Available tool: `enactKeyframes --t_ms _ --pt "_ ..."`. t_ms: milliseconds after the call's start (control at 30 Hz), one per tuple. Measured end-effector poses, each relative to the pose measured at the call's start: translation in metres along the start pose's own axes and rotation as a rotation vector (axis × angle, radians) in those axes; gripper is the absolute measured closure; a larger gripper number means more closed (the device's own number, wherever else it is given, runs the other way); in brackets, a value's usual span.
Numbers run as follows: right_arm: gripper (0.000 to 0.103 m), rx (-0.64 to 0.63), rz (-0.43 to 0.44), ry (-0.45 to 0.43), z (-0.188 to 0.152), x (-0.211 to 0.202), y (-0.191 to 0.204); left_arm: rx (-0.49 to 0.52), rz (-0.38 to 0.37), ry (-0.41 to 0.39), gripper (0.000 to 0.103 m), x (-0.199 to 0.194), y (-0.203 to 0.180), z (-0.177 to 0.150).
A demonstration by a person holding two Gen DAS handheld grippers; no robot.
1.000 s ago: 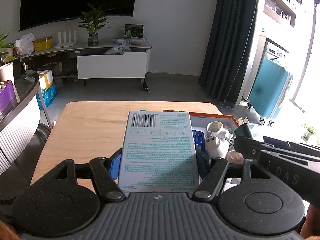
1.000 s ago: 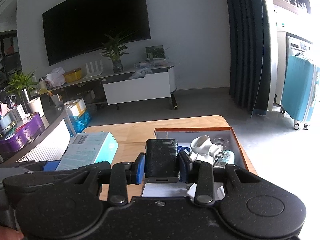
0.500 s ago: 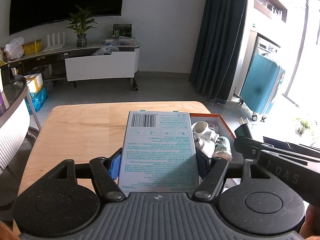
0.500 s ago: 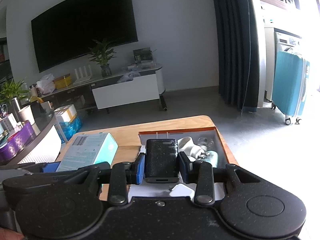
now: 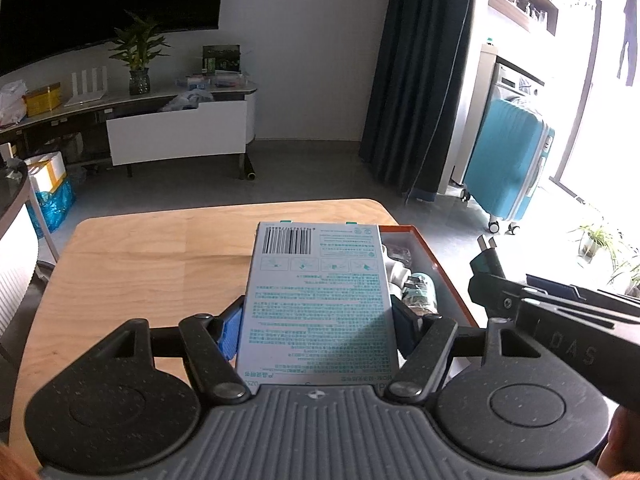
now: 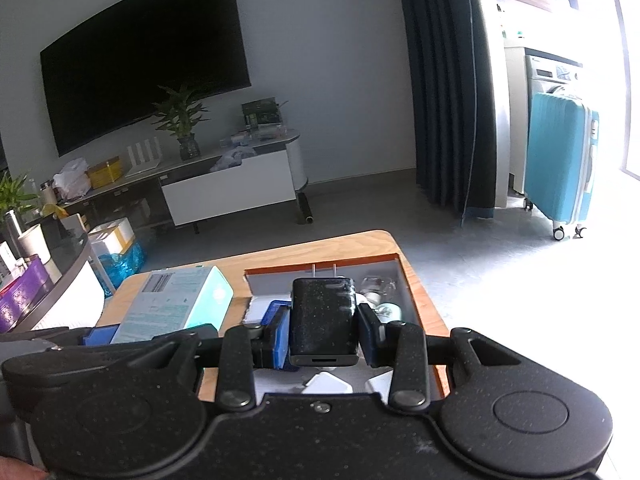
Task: Organize rigid objects
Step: 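Carry the teal box and black charger over the white box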
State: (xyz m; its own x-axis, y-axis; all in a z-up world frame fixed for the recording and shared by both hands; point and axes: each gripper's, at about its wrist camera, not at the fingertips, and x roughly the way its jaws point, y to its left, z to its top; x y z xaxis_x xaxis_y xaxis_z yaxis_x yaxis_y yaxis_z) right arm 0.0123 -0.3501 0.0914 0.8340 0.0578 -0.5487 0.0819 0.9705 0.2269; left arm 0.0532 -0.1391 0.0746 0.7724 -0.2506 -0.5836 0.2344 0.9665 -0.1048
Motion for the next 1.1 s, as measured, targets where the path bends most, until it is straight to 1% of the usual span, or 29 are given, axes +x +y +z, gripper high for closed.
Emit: enactKeyframes --t_ms 533,1100 --pt "0.060 0.020 -0.012 0.019 0.011 0.014 -0.015 0.002 -0.026 0.030 0.032 0.016 -0.002 0.007" --pt "0.060 0.021 -0.019 0.026 0.015 0.024 -0.017 0.009 -0.050 0.052 0.032 0.029 -0.004 0.013"
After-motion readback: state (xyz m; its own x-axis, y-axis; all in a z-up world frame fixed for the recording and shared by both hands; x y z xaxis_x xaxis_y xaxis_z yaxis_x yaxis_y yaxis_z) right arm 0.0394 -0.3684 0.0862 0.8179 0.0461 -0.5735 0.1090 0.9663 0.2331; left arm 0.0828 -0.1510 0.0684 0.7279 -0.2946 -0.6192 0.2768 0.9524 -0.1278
